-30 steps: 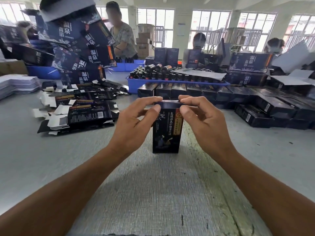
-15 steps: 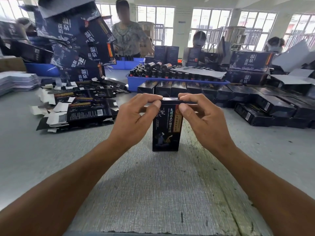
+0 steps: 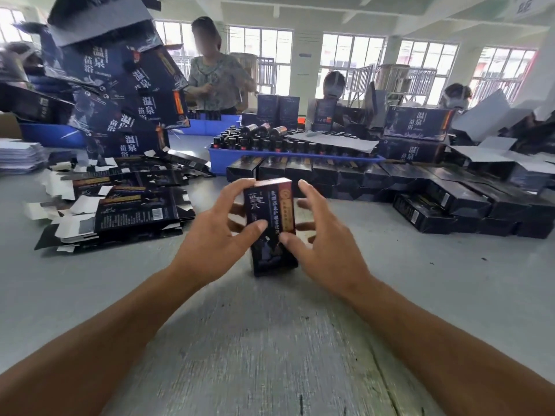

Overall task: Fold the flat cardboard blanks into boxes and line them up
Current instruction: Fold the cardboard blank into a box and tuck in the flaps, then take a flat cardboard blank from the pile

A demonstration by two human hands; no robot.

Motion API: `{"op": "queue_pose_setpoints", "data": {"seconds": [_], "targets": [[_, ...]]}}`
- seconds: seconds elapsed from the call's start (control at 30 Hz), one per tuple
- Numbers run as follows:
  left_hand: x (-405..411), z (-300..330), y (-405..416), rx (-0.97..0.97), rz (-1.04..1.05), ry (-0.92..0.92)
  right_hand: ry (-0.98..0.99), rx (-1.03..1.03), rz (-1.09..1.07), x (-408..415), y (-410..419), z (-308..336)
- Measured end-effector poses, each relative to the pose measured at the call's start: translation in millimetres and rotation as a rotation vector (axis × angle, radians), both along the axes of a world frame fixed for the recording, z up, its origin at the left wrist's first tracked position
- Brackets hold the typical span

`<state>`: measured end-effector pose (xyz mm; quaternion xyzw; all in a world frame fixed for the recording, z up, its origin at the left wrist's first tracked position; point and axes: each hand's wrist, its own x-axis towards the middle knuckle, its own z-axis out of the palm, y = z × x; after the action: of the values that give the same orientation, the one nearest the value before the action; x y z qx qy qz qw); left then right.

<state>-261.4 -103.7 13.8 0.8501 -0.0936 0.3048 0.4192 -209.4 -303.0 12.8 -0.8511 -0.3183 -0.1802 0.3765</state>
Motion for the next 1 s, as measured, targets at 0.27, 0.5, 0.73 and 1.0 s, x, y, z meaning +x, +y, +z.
{"op": "queue_pose_setpoints", "data": {"seconds": [0.27, 0.5, 0.73, 1.0], "targets": [[22.4, -13.5, 2.5, -0.470, -0.038, 0.110, -0.105, -0.265, -0.065, -8.7, 16.5, -12.9], [25.8, -38.9, 4.1, 0.408, 0.077, 0.214, 0.024, -0.238, -0.292, 34.0, -15.7, 1.7], [32.9, -46.8, 10.0, 0.563, 0.092, 0.202, 0.134, -0.233, -0.805, 135.3, -124.2, 43.0], [30.9, -42.2, 1.9, 0.616, 0.114, 0.263, 0.120, -0.538, -0.939, 177.5, -184.4, 12.0]]}}
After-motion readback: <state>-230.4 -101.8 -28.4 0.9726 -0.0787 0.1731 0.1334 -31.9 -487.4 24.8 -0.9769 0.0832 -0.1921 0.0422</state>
